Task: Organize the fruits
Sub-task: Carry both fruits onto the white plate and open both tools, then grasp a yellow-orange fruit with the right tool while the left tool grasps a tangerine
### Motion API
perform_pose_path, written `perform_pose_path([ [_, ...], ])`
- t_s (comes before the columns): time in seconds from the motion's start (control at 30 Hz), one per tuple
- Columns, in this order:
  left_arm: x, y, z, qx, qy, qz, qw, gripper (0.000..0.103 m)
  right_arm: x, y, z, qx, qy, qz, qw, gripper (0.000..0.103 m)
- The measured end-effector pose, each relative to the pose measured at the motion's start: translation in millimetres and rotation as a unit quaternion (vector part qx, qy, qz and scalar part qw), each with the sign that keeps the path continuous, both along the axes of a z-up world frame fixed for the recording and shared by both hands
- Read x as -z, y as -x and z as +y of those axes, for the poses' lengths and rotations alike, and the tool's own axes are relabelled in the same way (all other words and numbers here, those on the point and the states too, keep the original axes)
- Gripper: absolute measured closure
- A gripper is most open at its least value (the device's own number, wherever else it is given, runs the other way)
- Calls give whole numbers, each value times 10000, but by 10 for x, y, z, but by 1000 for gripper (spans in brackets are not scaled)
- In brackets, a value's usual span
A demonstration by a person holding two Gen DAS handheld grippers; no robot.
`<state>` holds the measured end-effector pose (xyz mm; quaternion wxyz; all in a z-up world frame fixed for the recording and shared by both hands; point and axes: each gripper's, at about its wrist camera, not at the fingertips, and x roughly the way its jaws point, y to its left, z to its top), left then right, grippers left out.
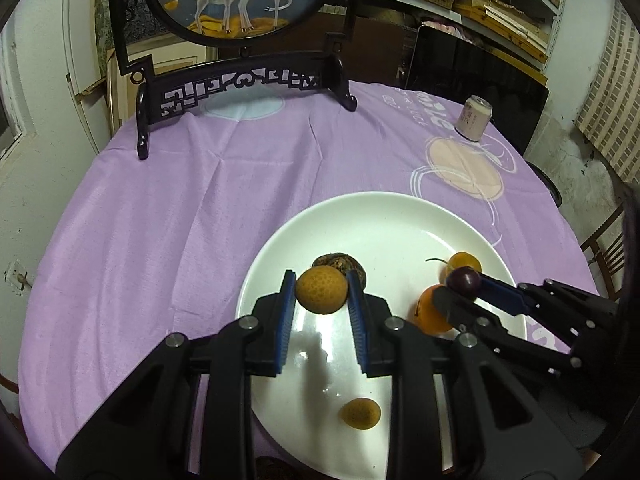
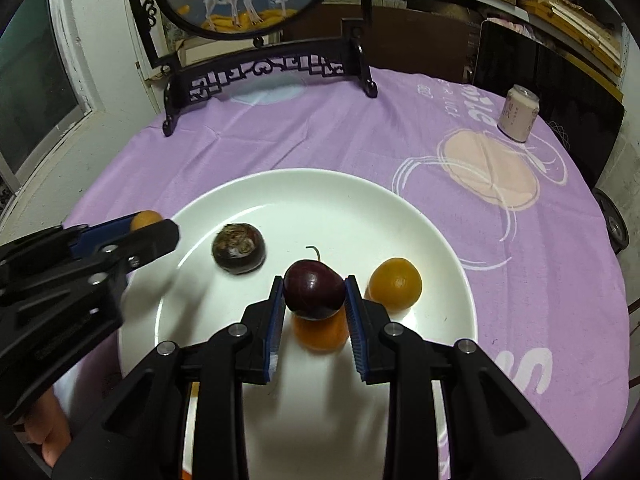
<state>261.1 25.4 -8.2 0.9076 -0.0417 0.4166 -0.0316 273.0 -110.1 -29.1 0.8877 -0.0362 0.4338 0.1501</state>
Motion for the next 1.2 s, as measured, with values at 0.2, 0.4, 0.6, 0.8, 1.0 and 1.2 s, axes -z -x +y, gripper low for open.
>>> perform_pose_path([
  [0.2, 15, 4, 11, -54, 7, -5, 10000, 76, 11, -1, -16, 71, -3, -137, 9999, 64],
  [0.4, 19, 56, 20, -66, 2, -76, 9999, 57, 7, 83, -51, 115, 34, -273, 9996, 59],
  [0.6, 19, 179, 84, -112, -105, -224, 9996, 57, 15, 380, -218, 301, 144, -477, 9983, 59],
  [0.8, -32, 262, 159, -87, 75, -299, 9995, 53, -35, 1075, -428, 226, -21, -482, 9986, 59],
  [1.0, -94, 421, 157, -43, 99, -482, 9988, 46, 39, 1773, -521, -99, 16, -238, 9997, 54],
  [1.2, -16, 1082, 405, -355, 273, -741, 9962, 39, 304, 1878, -646, 202, 291, 14, 9994, 54],
])
